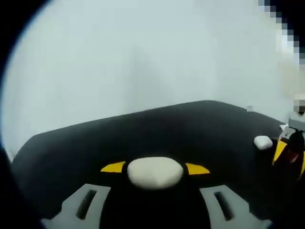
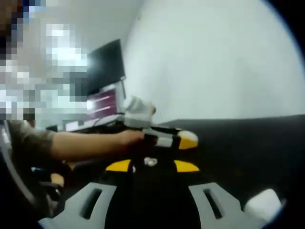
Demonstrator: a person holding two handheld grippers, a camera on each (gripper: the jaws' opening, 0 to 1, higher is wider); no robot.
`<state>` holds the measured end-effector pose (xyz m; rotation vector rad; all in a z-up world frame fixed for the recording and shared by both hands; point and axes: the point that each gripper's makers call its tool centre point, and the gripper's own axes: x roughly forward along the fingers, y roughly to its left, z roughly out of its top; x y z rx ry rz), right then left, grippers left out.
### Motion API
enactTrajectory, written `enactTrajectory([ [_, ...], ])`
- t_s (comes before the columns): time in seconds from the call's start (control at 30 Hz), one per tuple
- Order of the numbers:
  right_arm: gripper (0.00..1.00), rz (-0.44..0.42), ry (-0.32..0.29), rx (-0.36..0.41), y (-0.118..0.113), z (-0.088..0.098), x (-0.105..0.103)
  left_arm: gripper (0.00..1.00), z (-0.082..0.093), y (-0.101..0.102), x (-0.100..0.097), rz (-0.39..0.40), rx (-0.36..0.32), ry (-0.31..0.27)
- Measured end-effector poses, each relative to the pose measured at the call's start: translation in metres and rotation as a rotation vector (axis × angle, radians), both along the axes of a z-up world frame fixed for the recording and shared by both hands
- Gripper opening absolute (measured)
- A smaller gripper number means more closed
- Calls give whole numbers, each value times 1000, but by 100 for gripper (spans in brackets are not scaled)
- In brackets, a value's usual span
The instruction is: Pick up three earphones and place each one into its charging case using tactile feedback, ensure that each earphone is properly inserted and securely positioned inside the case.
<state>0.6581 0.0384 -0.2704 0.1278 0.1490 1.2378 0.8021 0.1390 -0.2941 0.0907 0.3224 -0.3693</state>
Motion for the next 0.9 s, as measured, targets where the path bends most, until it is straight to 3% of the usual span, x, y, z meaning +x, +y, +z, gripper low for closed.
enactTrajectory([
  [0.17, 34, -8, 7, 14, -2, 2, 2, 43, 21, -6, -12, -51, -24, -34],
  [0.23, 34, -10, 15, 24, -3, 2, 3, 43, 35, -12, -21, -91, -28, -72],
  [0.33, 34, -16, 23, 30, -4, 2, 5, 43, 53, -16, -37, -134, -10, -124],
  [0.5, 34, -9, 14, 71, -5, 11, 3, 43, 70, -26, -73, -223, -33, -160],
  [0.7, 35, -39, 33, 255, -20, 42, 10, 43, 73, -40, -122, -318, -7, -213],
  [0.9, 34, -48, 45, 289, -25, 46, 13, 43, 57, -67, -169, -405, -39, -210],
])
